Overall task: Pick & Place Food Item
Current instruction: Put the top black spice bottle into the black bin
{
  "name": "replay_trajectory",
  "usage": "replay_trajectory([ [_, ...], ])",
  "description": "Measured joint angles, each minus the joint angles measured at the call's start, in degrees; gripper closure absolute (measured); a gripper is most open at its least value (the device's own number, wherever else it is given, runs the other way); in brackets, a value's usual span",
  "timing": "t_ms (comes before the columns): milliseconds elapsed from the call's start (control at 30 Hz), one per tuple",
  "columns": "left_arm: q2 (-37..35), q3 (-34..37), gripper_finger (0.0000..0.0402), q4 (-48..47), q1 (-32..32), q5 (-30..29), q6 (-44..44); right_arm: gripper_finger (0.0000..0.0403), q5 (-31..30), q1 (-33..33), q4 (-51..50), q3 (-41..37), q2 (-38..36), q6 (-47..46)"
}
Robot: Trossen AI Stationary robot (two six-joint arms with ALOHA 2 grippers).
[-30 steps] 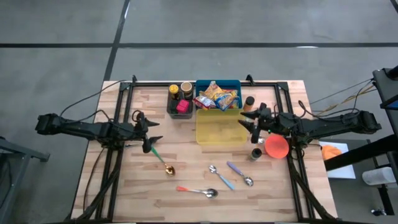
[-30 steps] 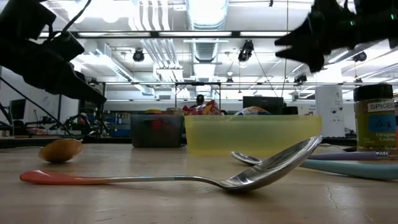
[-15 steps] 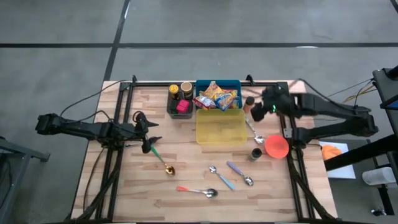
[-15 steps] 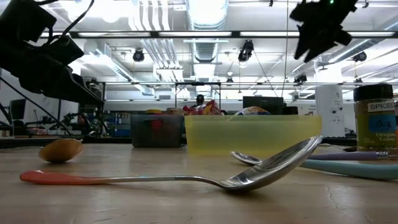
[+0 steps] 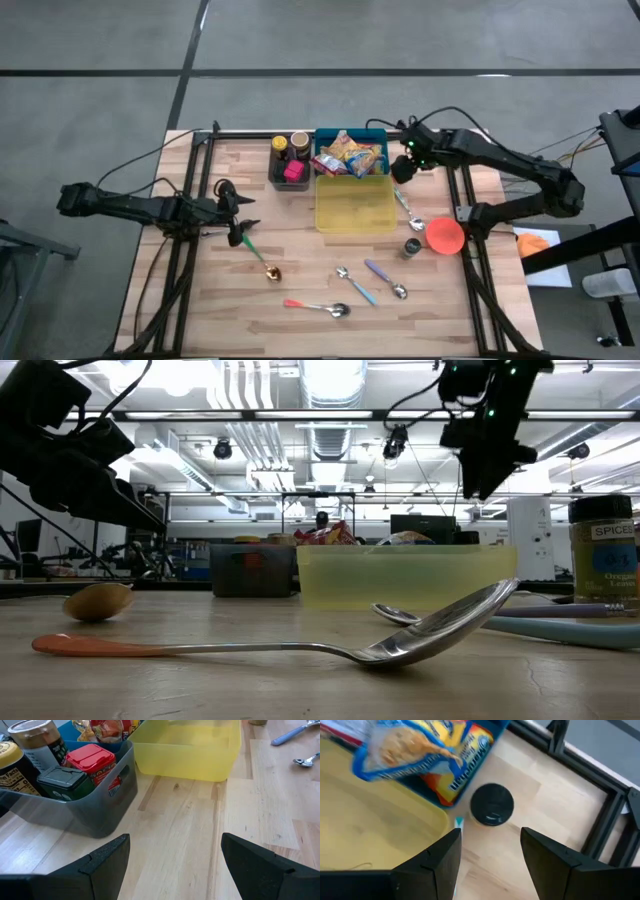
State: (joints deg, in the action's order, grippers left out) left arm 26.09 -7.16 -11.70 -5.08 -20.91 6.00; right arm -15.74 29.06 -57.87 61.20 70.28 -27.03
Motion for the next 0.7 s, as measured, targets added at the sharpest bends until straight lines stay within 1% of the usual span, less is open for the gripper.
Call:
replay_trajectory([
  [200,0.0,0.0,0.0085,-0.04,0.0,0.0,0.0,0.0199,0.4,1.5,0.26,-0.86,3.49,0.55],
  [400,0.0,0.0,0.0085,-0.22,0.0,0.0,0.0,0.0199,0.88,2.67,2.04,-0.91,3.87,1.6],
  [533,0.0,0.0,0.0085,-0.22,0.0,0.0,0.0,0.0187,1.14,2.6,4.32,-0.97,3.39,2.05],
  [700,0.0,0.0,0.0085,-0.37,0.0,0.0,0.0,0.0169,0.79,2.65,4.7,-1.27,3.74,2.03],
])
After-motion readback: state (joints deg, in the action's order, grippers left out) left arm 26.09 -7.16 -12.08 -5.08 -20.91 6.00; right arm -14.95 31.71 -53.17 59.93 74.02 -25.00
